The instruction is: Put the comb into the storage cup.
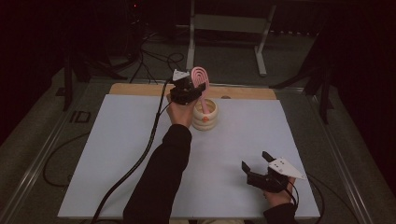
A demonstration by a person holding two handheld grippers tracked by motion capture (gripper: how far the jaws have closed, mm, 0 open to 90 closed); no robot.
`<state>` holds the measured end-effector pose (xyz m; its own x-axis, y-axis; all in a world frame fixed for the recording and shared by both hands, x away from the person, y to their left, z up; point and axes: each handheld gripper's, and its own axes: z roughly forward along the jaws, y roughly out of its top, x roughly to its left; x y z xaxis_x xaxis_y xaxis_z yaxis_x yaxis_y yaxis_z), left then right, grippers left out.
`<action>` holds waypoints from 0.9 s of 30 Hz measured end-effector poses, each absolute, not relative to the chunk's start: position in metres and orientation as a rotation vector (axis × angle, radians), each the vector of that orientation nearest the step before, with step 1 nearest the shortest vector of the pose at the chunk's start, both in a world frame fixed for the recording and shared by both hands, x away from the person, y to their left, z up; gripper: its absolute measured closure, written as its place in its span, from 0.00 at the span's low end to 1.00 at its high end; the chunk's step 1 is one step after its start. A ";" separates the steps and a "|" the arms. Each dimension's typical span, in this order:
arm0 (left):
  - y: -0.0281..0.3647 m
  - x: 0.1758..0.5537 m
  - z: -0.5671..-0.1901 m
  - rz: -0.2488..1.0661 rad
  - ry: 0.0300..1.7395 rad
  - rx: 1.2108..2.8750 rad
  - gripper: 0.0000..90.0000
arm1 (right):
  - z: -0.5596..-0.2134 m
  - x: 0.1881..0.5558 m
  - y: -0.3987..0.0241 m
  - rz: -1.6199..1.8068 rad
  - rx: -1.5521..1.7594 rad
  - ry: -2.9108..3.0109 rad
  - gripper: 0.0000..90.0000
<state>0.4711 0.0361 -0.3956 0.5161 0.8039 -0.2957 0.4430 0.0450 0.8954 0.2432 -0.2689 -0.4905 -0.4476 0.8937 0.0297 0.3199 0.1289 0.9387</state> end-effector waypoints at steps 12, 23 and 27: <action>0.038 0.470 -0.404 0.370 1.113 1.579 0.71 | -0.490 0.243 -0.269 1.316 1.169 1.847 0.12; 0.034 0.470 -0.408 0.362 1.112 1.586 0.71 | -0.490 0.243 -0.269 1.315 1.172 1.848 0.12; 0.033 0.470 -0.409 0.360 1.114 1.585 0.71 | -0.490 0.243 -0.269 1.316 1.171 1.848 0.12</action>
